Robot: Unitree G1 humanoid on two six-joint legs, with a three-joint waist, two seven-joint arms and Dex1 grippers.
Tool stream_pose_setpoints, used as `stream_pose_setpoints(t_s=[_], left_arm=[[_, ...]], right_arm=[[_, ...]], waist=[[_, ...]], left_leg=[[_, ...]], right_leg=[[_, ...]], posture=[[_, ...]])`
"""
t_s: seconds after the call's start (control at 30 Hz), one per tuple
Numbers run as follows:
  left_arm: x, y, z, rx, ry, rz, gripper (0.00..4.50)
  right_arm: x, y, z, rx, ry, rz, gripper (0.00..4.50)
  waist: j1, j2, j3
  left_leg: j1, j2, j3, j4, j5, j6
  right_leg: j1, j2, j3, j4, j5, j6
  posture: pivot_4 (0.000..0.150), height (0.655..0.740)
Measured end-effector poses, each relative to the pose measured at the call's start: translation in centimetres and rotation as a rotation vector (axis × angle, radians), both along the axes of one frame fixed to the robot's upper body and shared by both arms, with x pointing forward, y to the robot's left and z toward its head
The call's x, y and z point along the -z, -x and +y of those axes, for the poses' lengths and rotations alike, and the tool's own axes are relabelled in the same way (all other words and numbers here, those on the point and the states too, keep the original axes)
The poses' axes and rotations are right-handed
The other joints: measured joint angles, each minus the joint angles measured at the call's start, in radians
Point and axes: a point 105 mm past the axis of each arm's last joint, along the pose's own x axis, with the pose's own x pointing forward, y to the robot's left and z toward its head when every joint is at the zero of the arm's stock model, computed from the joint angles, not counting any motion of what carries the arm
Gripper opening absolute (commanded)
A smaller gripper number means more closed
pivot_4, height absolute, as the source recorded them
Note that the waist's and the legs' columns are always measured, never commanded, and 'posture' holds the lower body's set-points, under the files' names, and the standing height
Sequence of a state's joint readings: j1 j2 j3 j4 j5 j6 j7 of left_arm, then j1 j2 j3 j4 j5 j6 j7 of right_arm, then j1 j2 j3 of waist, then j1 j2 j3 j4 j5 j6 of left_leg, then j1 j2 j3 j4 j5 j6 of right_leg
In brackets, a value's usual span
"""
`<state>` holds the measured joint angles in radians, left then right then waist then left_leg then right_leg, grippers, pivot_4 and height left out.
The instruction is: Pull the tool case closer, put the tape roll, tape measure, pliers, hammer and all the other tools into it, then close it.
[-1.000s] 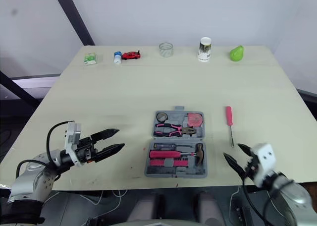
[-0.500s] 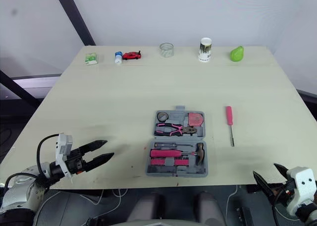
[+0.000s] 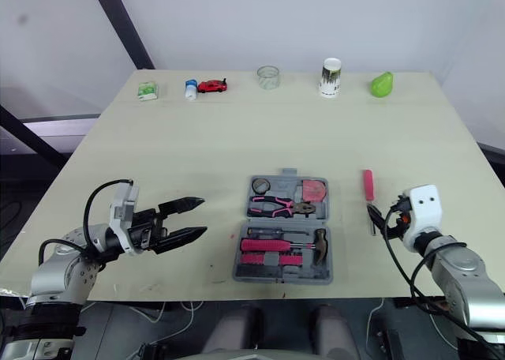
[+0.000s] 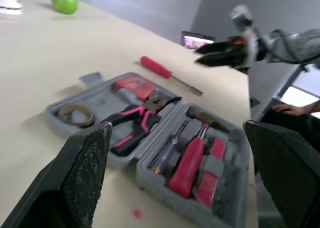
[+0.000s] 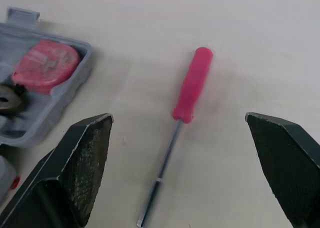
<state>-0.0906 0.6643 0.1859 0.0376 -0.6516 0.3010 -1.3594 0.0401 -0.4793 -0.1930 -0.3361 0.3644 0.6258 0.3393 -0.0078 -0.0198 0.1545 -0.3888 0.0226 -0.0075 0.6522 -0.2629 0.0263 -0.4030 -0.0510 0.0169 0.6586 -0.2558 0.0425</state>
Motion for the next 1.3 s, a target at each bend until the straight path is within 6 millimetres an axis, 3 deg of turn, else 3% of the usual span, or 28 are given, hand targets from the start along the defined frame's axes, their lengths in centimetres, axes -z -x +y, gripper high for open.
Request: stream_pose_setpoints(t_s=[0.17,0.3,0.47,0.7,0.8,1.03,1.1,1.17,1.3], left_arm=[[-2.4,-0.2,-2.0,0.065,-0.003,-0.067,4.5],[-2.4,0.4,-2.7,0.103,-0.003,-0.069,4.5],[-2.3,1.2,-2.5,0.146,0.012,-0.082,4.5],[-2.4,1.9,-1.8,0.167,0.012,-0.122,4.5],[-2.5,1.8,-1.8,0.164,0.016,-0.125,4.5],[-3.0,1.6,-2.2,0.15,0.027,-0.141,4.5],[-3.2,1.4,-2.4,0.143,0.027,-0.145,4.5],[-3.7,1.2,-2.5,0.141,0.031,-0.159,4.5],[-4.8,0.6,-3.4,0.132,0.04,-0.174,4.5]], right_arm=[[0.1,-2.9,1.6,0.072,-0.023,-0.022,4.47],[0.9,-5.5,1.4,0.191,-0.031,-0.01,4.47],[2.6,-6.4,1.3,0.242,-0.039,0.019,4.47],[3.4,-7.0,1.5,0.255,-0.041,0.027,4.47],[4.0,-7.1,1.7,0.264,-0.051,0.046,3.7],[4.2,-7.2,1.8,0.275,-0.047,0.04,3.7],[4.2,-7.2,1.8,0.277,-0.049,0.039,3.14],[4.2,-7.3,1.9,0.276,-0.051,0.038,2.11],[4.1,-7.3,2.1,0.27,-0.056,0.036,0.46]], waist=[[-0.009,0.0,0.0],[-0.012,0.001,0.001],[-0.008,0.001,0.001],[-0.012,0.001,0.001],[-0.012,0.002,0.001],[-0.012,0.002,0.001],[-0.012,0.002,0.001],[-0.012,0.002,0.001],[-0.012,0.001,0.001]], left_leg=[[-0.007,-0.001,0.001,0.003,0.0,0.0],[-0.007,-0.001,0.002,0.003,0.0,0.0],[-0.008,-0.001,0.002,0.003,0.0,0.0],[-0.007,-0.001,0.002,0.003,0.0,0.0],[-0.007,-0.001,0.002,0.003,0.0,0.0],[-0.007,-0.001,0.002,0.003,0.0,0.0],[-0.007,-0.001,0.002,0.003,0.0,0.0],[-0.007,-0.001,0.002,0.003,0.0,0.0],[-0.007,-0.001,0.002,0.003,0.0,0.0]], right_leg=[[-0.007,0.0,0.002,0.002,0.001,0.002],[-0.007,0.002,0.003,0.003,0.001,0.001],[-0.008,0.001,0.002,0.002,0.001,0.001],[-0.008,0.002,0.003,0.003,0.001,0.001],[-0.008,0.002,0.003,0.003,0.001,0.001],[-0.008,0.002,0.003,0.003,0.001,0.001],[-0.007,0.002,0.003,0.004,0.001,0.001],[-0.007,0.002,0.003,0.004,0.001,0.001],[-0.007,0.002,0.003,0.004,0.001,0.001]], posture=[[0.15,0.74],[0.15,0.74],[0.15,0.74],[0.15,0.74],[0.15,0.74],[0.15,0.74],[0.15,0.74],[0.15,0.74],[0.15,0.74]])
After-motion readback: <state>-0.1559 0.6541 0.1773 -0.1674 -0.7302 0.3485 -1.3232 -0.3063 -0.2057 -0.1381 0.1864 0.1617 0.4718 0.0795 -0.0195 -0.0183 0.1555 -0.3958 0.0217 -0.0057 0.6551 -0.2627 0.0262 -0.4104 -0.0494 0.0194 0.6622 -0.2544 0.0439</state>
